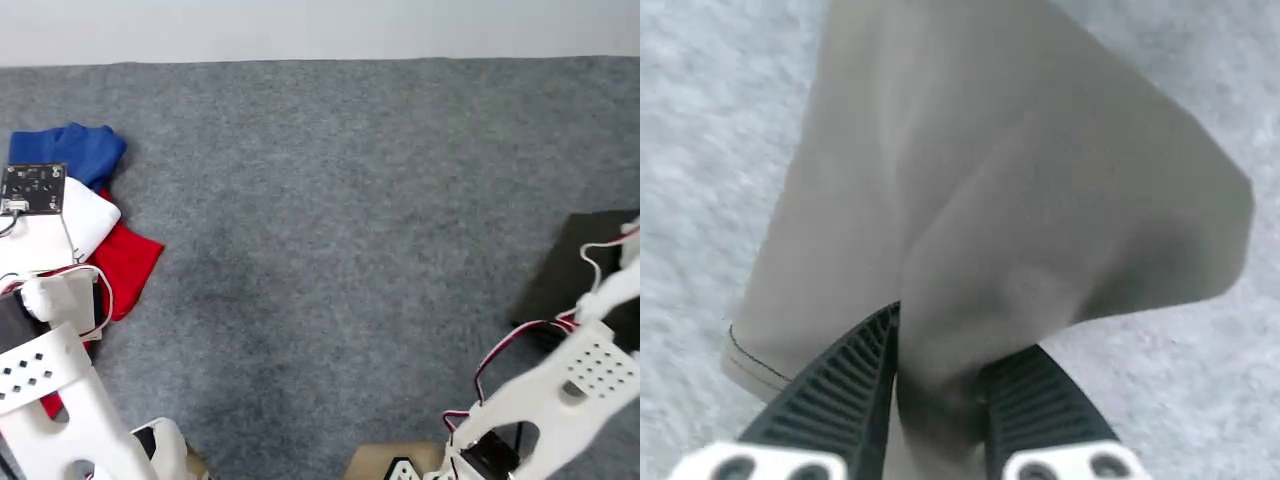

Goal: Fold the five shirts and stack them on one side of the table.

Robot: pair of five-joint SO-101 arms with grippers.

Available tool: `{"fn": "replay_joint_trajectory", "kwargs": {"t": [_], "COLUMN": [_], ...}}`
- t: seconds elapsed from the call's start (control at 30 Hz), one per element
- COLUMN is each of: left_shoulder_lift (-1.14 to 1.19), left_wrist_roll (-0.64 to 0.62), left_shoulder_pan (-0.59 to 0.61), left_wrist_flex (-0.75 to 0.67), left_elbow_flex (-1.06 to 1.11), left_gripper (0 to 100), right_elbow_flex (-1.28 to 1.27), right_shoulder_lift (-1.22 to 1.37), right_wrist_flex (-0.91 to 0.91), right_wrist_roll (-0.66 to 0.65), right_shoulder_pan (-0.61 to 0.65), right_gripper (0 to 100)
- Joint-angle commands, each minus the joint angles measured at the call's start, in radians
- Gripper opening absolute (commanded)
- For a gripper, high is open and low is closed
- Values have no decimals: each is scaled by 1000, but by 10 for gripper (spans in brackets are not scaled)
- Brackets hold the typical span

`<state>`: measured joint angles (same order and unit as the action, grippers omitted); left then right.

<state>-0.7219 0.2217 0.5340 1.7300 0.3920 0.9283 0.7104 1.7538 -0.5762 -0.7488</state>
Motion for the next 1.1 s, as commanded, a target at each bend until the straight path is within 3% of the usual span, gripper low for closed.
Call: {"fn": "replay_joint_trajectory", "kwargs": {"t": [0.0,0.33,0.77,0.97,1.07], "left_shoulder_lift": [-11,-12,-18,-18,-18], "left_wrist_roll": [8,5,3,2,2], "left_shoulder_pan": [-8,-8,-8,-8,-8], "left_wrist_flex": [-14,-8,-9,-8,-8], "left_elbow_flex": [-28,-28,24,24,25], "left_gripper": [4,4,4,4,4], "right_elbow_flex": [15,15,15,17,57], "right_shoulder_lift": [16,105,143,134,137], "right_wrist_flex": [30,-213,-437,-444,-437], "right_wrist_roll": [-41,-161,-224,-209,-173], "right_shoulder_pan": [-64,-179,-202,-229,-240], "right_gripper": [9,13,18,219,236]}}
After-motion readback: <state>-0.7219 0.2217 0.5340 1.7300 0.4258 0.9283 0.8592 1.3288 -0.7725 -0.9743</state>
